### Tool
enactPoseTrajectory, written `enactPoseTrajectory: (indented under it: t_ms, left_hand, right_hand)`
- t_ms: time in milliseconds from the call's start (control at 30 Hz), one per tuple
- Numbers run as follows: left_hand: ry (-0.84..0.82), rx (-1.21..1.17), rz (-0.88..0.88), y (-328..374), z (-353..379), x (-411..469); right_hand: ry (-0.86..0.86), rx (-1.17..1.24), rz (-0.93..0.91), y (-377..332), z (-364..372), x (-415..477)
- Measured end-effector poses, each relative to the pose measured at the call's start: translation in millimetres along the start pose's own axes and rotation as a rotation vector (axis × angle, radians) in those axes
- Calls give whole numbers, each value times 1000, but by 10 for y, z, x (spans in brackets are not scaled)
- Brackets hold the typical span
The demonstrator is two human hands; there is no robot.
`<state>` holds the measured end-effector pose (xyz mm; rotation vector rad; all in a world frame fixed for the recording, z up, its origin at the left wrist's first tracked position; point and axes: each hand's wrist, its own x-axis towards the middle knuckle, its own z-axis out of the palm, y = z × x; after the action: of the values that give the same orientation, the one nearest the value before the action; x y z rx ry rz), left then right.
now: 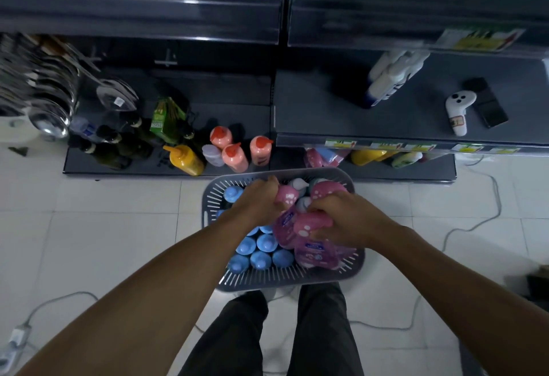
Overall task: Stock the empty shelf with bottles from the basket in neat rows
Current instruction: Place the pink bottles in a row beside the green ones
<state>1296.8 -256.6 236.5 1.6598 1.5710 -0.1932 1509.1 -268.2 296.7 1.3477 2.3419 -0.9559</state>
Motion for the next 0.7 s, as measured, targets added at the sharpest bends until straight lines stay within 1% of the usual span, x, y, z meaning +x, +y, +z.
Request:
enactPoseTrajectory:
  t_ms: [100,267,433,700]
  left_hand:
    - [31,98,55,93,-229,-147]
    - [124,183,116,206,-682,-407]
    - [224,259,208,371,-1160,-698]
    - [382,362,372,839,-1934,-1137]
  right_hand:
    - [79,-36,-6,-80,-231,-30]
    - [132,-7,39,-233,-635,-163]
    - [245,-36,79,-368,-1002,-370]
    - [428,-186,78,-651,-1816,-835]
